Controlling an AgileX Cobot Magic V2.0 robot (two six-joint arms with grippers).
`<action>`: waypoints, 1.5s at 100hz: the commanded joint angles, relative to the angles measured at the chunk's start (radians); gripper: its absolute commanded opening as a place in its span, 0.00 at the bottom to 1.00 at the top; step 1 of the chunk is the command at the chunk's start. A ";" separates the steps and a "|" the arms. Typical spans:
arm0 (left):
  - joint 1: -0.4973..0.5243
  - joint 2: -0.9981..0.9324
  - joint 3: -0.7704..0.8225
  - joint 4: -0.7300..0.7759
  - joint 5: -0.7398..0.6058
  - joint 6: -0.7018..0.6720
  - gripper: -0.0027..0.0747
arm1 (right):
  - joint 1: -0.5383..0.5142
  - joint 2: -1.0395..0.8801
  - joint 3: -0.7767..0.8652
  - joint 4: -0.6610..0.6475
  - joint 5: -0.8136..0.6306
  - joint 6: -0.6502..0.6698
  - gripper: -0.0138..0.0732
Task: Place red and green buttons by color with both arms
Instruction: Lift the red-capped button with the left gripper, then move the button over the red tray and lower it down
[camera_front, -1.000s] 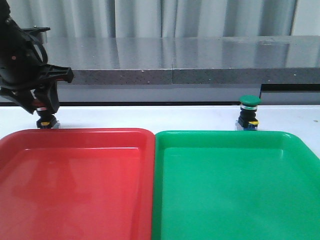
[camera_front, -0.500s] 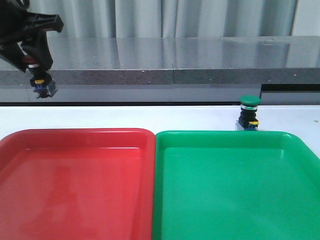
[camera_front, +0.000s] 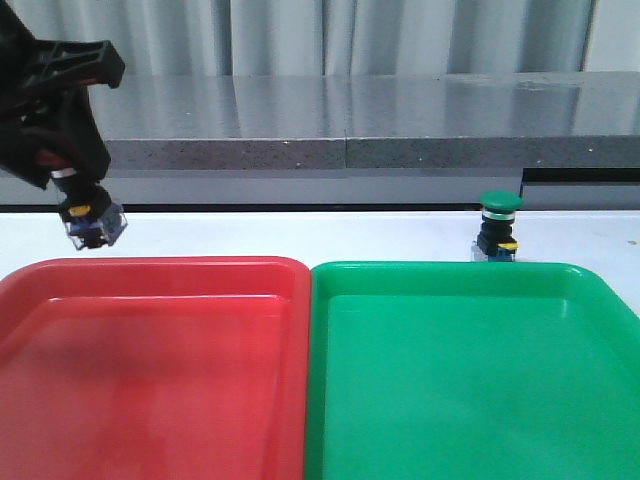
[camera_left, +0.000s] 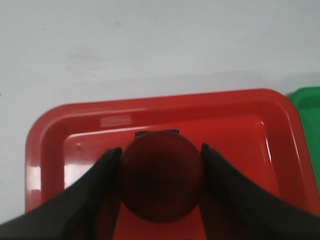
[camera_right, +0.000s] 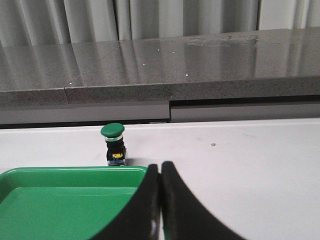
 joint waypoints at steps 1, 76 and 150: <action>-0.037 -0.051 0.014 -0.015 -0.093 -0.031 0.22 | -0.005 0.001 -0.013 0.000 -0.088 0.001 0.08; -0.067 0.096 0.074 -0.024 -0.208 -0.035 0.22 | -0.005 0.001 -0.013 0.000 -0.088 0.001 0.08; -0.064 0.066 0.074 -0.046 -0.217 -0.035 0.76 | -0.005 0.001 -0.013 0.000 -0.088 0.001 0.08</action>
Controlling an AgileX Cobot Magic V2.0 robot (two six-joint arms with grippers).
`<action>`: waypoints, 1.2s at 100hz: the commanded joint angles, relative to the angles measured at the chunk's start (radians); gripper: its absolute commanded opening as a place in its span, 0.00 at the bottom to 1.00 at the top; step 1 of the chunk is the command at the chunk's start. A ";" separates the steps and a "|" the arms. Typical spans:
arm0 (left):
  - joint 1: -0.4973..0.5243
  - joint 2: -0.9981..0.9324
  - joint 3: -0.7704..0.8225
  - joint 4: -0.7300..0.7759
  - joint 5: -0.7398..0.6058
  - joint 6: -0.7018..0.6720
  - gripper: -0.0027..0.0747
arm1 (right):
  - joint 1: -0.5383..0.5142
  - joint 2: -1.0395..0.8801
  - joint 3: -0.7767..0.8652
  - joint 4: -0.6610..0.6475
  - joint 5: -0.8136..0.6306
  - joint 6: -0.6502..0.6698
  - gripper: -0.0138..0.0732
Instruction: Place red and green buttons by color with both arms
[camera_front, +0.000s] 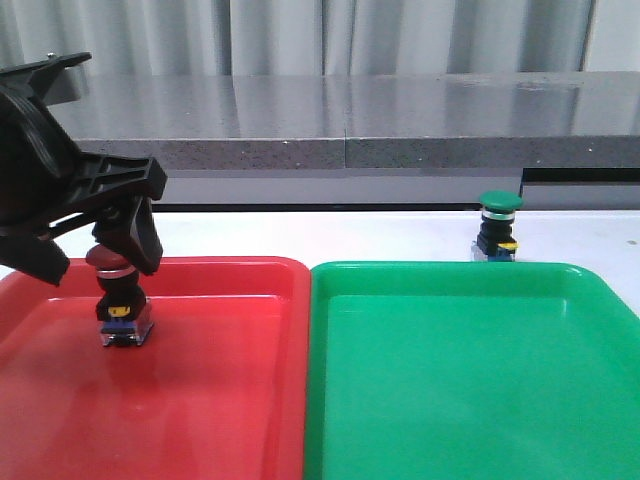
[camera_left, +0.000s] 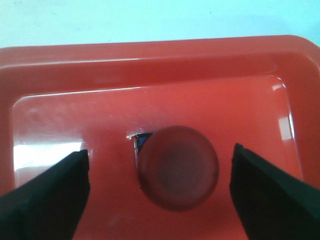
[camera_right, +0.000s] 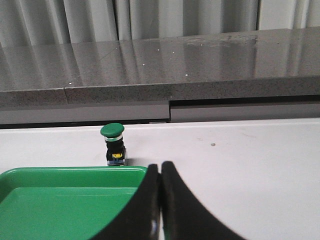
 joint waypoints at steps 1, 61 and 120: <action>-0.006 -0.068 -0.024 -0.012 -0.063 -0.009 0.76 | -0.005 0.001 -0.013 0.000 -0.088 0.001 0.08; 0.196 -0.575 0.087 0.086 -0.252 -0.009 0.70 | -0.005 0.001 -0.013 0.000 -0.088 0.001 0.08; 0.206 -1.183 0.470 0.139 -0.350 -0.002 0.01 | -0.005 0.001 -0.013 0.000 -0.088 0.001 0.08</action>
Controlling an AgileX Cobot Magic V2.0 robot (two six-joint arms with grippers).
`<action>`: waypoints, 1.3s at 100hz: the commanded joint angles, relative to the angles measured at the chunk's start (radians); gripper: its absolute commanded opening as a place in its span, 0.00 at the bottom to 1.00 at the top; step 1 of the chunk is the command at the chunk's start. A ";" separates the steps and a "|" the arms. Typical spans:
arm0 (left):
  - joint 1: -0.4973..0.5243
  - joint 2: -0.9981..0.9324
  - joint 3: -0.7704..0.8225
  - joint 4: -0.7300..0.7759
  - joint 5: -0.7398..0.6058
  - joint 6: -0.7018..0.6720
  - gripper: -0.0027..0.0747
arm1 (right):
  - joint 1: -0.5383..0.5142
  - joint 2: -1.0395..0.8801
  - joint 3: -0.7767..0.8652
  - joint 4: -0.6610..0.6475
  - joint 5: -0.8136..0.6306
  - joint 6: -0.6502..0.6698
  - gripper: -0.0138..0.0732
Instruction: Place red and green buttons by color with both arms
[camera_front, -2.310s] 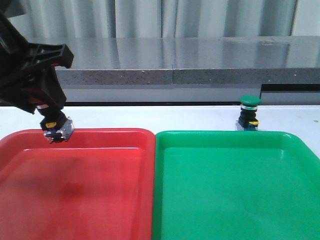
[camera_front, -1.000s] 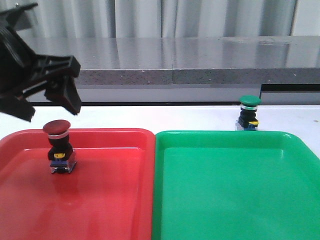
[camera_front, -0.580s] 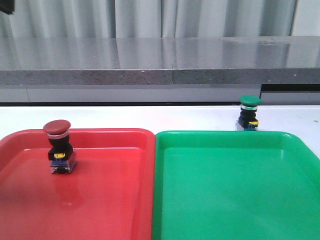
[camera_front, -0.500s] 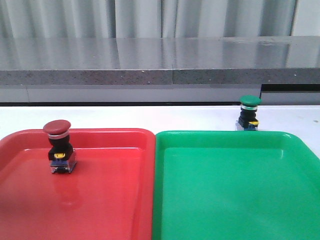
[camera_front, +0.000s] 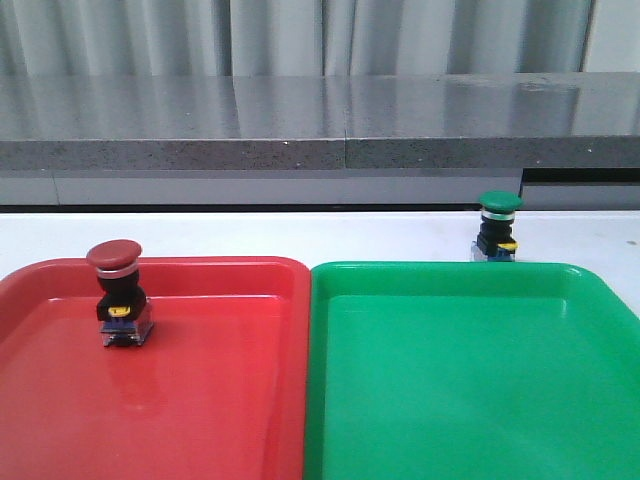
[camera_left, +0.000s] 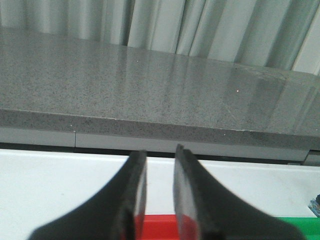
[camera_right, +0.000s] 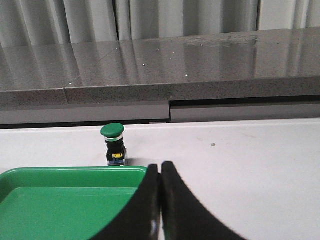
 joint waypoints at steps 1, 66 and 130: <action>0.006 -0.055 -0.002 0.011 -0.083 -0.002 0.01 | -0.005 0.001 -0.013 0.000 -0.088 0.001 0.08; 0.006 -0.086 0.005 0.011 -0.081 -0.003 0.01 | -0.005 0.001 -0.013 0.000 -0.088 0.001 0.08; 0.113 -0.218 0.238 0.056 -0.135 -0.003 0.01 | -0.005 0.001 -0.013 0.000 -0.088 0.001 0.08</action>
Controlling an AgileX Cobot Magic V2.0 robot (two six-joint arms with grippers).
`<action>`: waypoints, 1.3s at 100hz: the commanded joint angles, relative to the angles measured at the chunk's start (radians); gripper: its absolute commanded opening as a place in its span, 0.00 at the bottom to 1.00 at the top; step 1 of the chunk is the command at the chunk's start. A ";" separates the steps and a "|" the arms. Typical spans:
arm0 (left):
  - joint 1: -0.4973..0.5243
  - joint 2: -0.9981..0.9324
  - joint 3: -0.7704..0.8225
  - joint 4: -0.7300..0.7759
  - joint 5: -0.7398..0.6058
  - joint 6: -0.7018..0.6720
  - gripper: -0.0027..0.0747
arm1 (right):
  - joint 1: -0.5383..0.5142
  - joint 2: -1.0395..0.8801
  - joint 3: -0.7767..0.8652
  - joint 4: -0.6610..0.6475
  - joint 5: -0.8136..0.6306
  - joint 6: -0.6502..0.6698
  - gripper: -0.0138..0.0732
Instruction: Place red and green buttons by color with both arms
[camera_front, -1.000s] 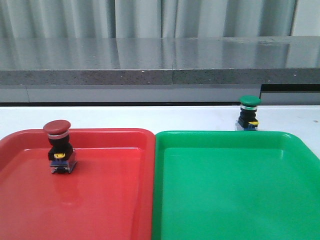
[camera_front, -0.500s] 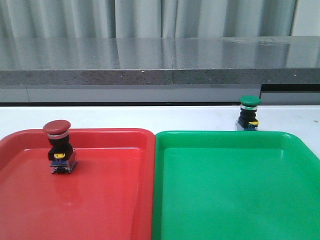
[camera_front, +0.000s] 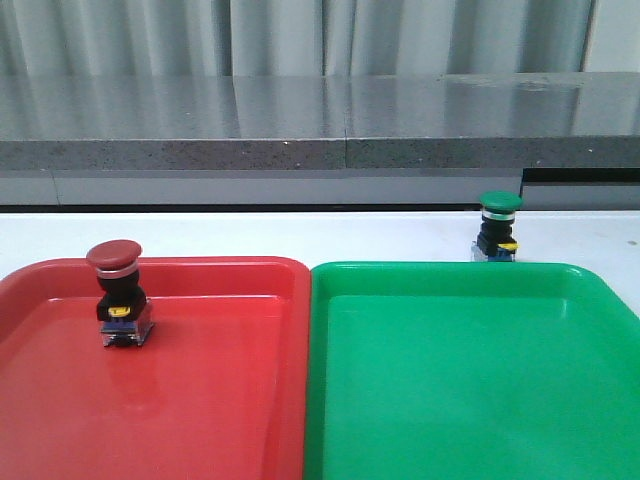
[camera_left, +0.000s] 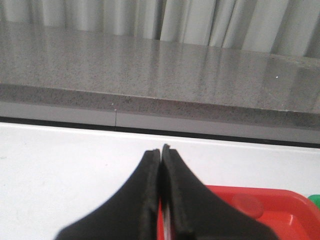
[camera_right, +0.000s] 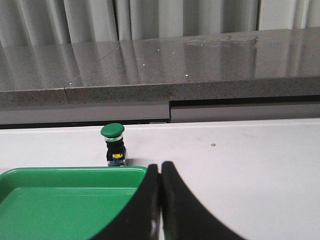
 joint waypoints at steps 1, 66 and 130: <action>0.010 -0.047 0.036 0.004 -0.120 -0.003 0.01 | -0.005 0.001 -0.013 0.000 -0.088 0.001 0.08; 0.010 -0.320 0.232 0.036 -0.125 -0.003 0.01 | -0.005 0.002 -0.013 0.000 -0.088 0.001 0.08; 0.010 -0.320 0.232 0.036 -0.125 -0.003 0.01 | -0.005 0.002 -0.013 0.000 -0.088 0.001 0.08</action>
